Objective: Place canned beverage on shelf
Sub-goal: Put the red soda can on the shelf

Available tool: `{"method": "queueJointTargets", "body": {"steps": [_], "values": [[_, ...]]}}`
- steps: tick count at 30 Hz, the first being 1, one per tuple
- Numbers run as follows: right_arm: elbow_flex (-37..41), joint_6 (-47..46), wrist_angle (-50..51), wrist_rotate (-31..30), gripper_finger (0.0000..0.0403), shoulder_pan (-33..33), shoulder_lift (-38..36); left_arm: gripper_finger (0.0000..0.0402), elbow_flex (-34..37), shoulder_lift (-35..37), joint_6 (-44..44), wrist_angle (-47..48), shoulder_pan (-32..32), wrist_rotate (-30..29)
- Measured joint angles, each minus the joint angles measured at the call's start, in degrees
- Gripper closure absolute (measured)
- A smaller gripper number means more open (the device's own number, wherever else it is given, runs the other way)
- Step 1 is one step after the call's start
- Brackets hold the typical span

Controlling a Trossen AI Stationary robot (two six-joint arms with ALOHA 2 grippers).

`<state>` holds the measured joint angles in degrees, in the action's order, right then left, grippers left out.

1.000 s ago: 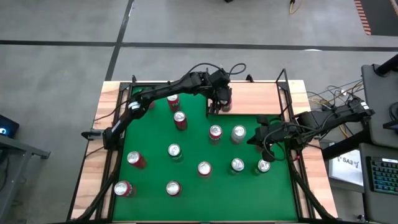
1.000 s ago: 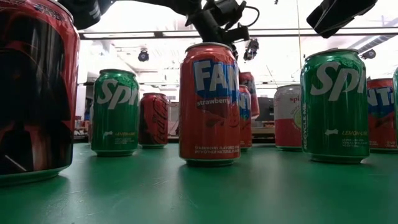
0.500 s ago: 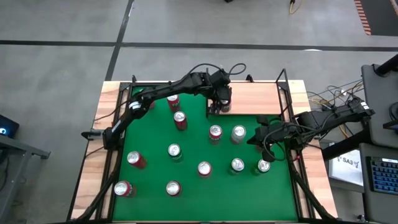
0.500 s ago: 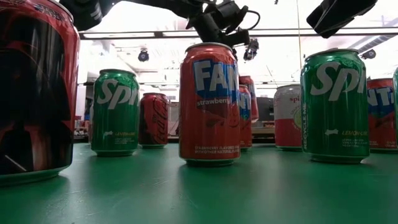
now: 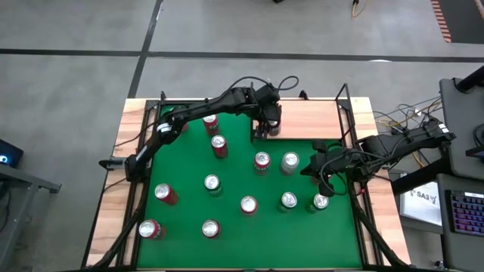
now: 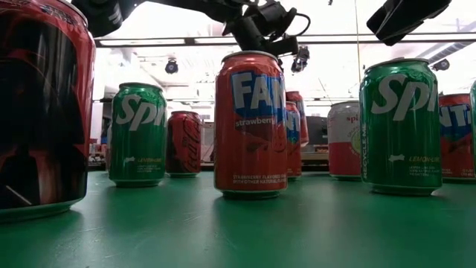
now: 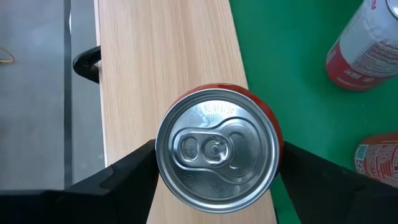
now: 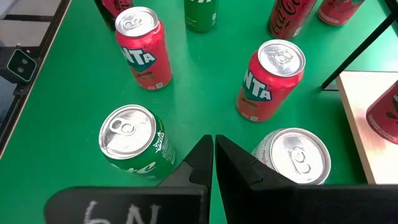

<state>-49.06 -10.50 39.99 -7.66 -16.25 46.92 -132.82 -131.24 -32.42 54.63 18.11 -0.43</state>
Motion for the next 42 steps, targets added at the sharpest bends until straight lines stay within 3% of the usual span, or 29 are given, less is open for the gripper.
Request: {"method": "queueJointTargets", "body": {"steps": [29,42], "values": [[0.0,-1.07,0.02,0.02,0.0394,0.0,0.0,0.0112,2.15,0.0,0.18,-2.1,0.0,0.05],[0.0,-1.03,0.02,0.03,0.0394,0.0,0.0,0.0066,2.15,0.15,0.24,-3.29,0.0,-0.07]]}}
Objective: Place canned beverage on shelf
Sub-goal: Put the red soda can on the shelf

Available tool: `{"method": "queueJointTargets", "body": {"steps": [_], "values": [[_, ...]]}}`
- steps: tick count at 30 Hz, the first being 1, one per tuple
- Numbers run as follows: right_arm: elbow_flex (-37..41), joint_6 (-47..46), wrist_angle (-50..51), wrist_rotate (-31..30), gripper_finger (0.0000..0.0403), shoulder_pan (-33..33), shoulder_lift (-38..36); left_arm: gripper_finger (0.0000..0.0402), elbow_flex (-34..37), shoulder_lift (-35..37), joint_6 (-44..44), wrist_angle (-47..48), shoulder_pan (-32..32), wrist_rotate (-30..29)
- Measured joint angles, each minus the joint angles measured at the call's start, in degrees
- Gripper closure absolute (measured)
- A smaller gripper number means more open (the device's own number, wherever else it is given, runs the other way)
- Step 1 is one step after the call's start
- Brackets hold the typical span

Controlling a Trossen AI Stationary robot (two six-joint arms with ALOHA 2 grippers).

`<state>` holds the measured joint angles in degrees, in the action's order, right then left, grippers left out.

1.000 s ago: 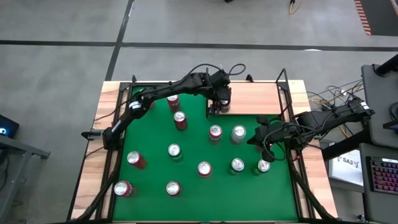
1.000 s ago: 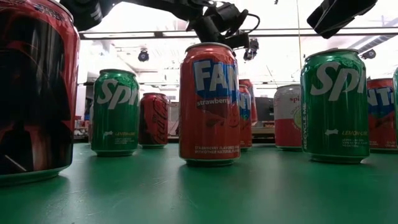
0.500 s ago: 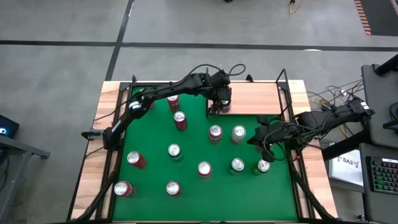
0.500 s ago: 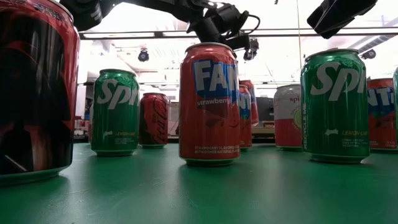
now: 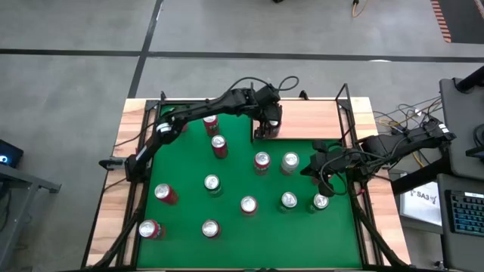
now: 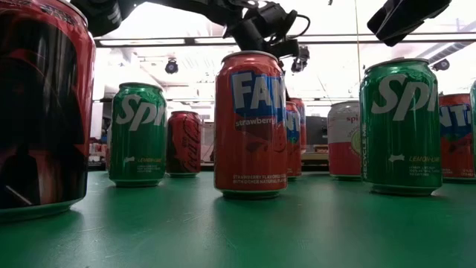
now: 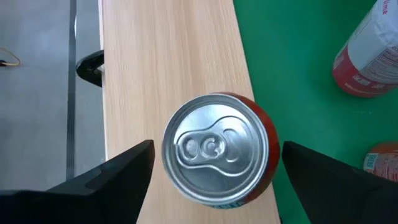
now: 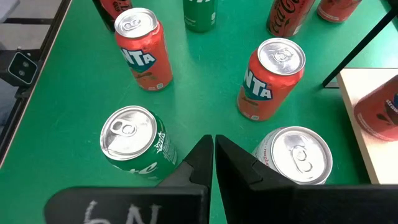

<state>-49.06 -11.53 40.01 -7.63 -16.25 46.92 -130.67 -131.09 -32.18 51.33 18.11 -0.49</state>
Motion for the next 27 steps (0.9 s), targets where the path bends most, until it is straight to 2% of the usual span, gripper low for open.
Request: {"method": "queueJointTargets", "body": {"steps": [6,13,16,21,27], "values": [[0.0,-0.02,-0.02,-0.29,0.0394,0.0,0.0,0.0065,-3.44,0.0,-0.45,0.35,0.0,-0.03],[0.0,-3.45,-0.65,-13.15,0.0394,0.07,0.13,0.0079,-3.54,4.64,-1.0,1.73,-0.38,-0.41],[0.0,-4.45,-2.95,-16.32,0.0394,0.6,0.27,0.0097,-3.54,7.47,0.45,2.56,-0.88,-0.44],[0.0,-3.53,-8.93,-16.45,0.0394,3.2,1.84,0.0154,-3.52,11.67,3.74,5.11,-2.88,-0.4],[0.0,-2.36,-12.61,-16.43,0.0394,7.0,4.77,0.0253,-3.5,16.42,10.51,13.86,-6.26,-0.36]]}}
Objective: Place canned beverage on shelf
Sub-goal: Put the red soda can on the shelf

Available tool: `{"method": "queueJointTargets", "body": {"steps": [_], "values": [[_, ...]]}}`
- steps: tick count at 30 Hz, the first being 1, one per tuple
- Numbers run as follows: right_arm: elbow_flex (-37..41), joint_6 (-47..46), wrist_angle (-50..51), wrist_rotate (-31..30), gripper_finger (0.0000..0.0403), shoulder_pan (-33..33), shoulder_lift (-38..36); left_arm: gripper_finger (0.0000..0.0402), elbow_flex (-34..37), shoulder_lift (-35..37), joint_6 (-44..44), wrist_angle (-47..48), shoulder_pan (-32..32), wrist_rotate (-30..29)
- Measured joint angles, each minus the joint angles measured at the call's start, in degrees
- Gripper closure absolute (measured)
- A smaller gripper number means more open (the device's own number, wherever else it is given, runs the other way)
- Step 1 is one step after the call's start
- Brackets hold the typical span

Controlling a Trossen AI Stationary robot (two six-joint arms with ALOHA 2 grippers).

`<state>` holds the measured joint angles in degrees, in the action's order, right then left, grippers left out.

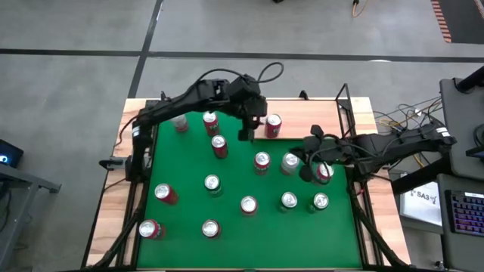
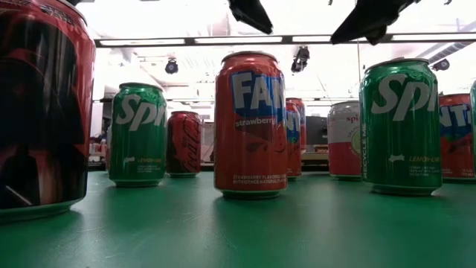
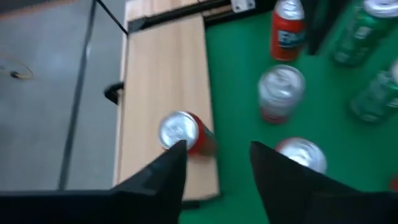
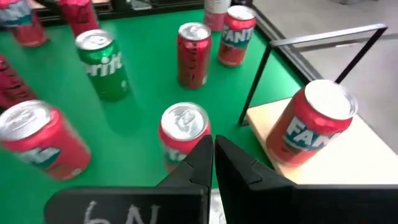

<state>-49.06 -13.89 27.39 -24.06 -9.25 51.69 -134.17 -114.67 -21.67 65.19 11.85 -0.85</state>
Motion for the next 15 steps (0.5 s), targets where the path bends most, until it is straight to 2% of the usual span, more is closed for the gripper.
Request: {"method": "queueJointTargets", "body": {"steps": [5,8,12,15], "values": [[0.0,0.38,-1.11,0.06,0.0394,4.17,2.81,0.033,1.98,2.84,1.66,1.69,-4.07,0.18],[0.0,0.42,-1.13,1.4,0.0394,6.62,4.09,0.0363,6.25,5.01,1.98,0.62,-5.84,0.27],[0.0,0.46,-1.14,4.59,0.0394,9.91,4.79,0.0392,17.43,10.39,4.45,-6.03,-6.78,0.16],[0.0,1.07,-1.16,4.97,0.0394,11.73,4.8,0.0399,28.88,16.52,6.31,-14.85,-7.09,0.1]]}}
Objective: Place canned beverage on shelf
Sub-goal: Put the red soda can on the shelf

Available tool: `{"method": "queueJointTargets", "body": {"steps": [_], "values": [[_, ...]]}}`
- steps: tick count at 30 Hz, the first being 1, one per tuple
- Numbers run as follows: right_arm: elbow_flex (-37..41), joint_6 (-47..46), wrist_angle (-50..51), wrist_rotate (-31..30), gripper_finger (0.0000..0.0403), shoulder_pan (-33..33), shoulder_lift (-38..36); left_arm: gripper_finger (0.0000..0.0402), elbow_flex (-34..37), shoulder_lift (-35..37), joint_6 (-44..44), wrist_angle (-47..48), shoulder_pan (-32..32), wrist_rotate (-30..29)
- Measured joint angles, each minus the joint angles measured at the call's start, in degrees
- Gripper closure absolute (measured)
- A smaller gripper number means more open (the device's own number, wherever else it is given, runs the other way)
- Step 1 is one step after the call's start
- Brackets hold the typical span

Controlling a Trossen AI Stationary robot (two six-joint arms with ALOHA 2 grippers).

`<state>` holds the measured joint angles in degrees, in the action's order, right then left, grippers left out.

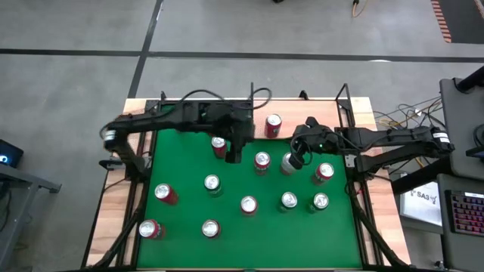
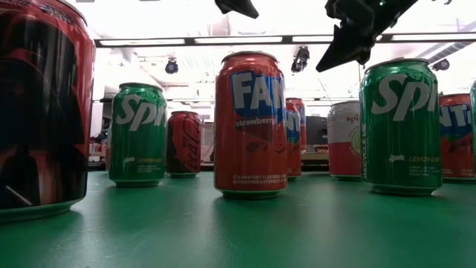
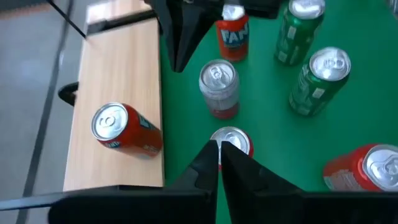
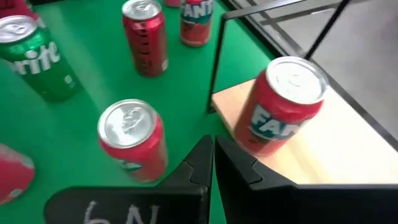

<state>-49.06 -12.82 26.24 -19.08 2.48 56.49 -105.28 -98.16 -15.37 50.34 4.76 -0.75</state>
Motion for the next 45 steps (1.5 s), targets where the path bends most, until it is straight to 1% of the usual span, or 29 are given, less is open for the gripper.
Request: {"method": "queueJointTargets", "body": {"steps": [5,8,12,15,18,21,25,32,35,37,40,42,45], "values": [[0.0,0.92,-0.17,0.06,0.0394,3.7,0.24,0.0399,19.06,11.12,1.37,-18.33,-0.11,-0.19],[0.0,1.51,-0.88,0.17,0.0394,6.41,1.08,0.0401,28.43,17.02,1.23,-29.5,-0.06,-0.24],[0.0,3.16,-4.78,2.97,0.0394,9.48,3.19,0.0401,38.18,23.22,-0.64,-42.84,0.23,-0.31],[0.0,4.86,-8.43,5.12,0.0394,10.82,5.28,0.0401,43.99,26.66,-2.15,-50.06,0.38,-0.8],[-0.93,5.31,-8.67,6.06,0.0394,11.45,7.62,0.0401,48.85,29.41,-3.81,-55.55,0.52,-2.23],[-2.48,5.33,-7.46,6.73,0.0394,11.45,9.41,0.0401,53.16,31.27,-5.88,-59.6,0.69,-2.38],[-3.89,4.32,-5.47,12.07,0.0394,11.43,10.86,0.0401,57.2,33.54,-9.79,-63.08,0.69,-2.36],[-4.09,-2.94,-1.28,11.36,0.0394,11.71,11.91,0.0401,62.3,35.21,-12.63,-64.5,0.69,-2.35],[-4.09,-5.31,-1.23,11.2,0.0394,11.73,12.53,0.0401,64.53,35.57,-12.92,-65.18,0.72,-2.34],[-4.11,-6.06,-1.29,11.13,0.0394,11.72,13.04,0.0401,66.03,36.02,-14.16,-66.69,0.78,-2.43],[-4.11,-6.71,-1.46,9.66,0.0394,11.72,14.23,0.0401,66.65,36.91,-16.0,-67.77,0.78,-4.89],[-4.11,-6.69,-1.91,8.63,0.0394,11.82,15.27,0.0401,66.65,37.39,-15.79,-68.47,0.87,-6.4],[-4.11,-5.65,-3.69,8.54,0.0394,12.05,16.65,0.0401,66.65,37.92,-15.35,-68.9,0.89,-6.82]]}}
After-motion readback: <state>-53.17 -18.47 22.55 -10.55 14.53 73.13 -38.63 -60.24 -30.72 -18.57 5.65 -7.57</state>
